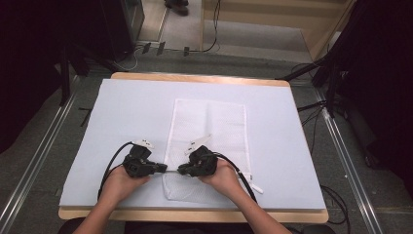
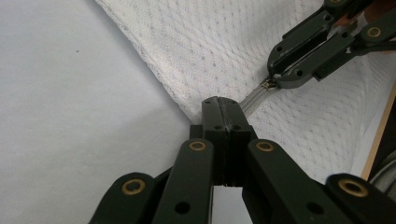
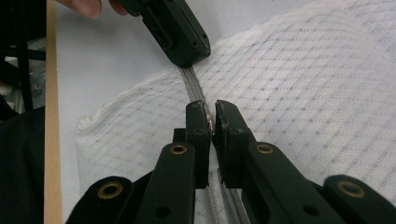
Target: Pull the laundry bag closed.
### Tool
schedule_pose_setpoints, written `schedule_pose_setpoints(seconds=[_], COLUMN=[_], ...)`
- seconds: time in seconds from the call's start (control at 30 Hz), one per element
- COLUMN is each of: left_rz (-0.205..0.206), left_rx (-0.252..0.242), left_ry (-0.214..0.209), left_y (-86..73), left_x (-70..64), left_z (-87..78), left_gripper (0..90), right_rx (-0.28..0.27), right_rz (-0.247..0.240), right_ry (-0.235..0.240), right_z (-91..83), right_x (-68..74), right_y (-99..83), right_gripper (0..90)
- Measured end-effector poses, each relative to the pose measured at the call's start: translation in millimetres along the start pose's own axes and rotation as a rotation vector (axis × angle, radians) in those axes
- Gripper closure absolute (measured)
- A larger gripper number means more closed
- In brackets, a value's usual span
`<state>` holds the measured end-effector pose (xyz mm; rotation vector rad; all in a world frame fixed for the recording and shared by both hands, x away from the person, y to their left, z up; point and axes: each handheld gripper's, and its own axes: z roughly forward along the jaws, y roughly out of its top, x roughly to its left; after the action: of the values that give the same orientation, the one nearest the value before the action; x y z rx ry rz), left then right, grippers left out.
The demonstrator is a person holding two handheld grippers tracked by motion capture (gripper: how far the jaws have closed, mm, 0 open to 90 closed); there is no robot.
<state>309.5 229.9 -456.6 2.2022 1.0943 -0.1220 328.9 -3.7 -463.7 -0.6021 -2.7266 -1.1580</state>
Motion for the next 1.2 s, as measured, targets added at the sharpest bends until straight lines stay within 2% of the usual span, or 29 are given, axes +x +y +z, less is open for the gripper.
schedule_pose_setpoints(seconds=[0.2, 0.3, 1.2], left_rz=[0.003, 0.007, 0.005], left_rx=[0.000, 0.002, -0.001], left_ry=[0.002, 0.002, 0.000], left_y=[0.0, 0.1, -0.1], left_x=[-0.1, -0.2, 0.1], left_z=[0.0, -0.1, 0.0], left_gripper=[90.0, 90.0, 90.0], right_rx=[0.007, 0.004, 0.011], right_rz=[-0.011, 0.004, 0.007], right_ry=[-0.004, 0.000, 0.013], right_z=[-0.7, -3.5, -14.3], right_x=[0.0, -1.6, -6.6], right_y=[-0.5, -2.2, -9.6], right_gripper=[86.6, 86.6, 86.6])
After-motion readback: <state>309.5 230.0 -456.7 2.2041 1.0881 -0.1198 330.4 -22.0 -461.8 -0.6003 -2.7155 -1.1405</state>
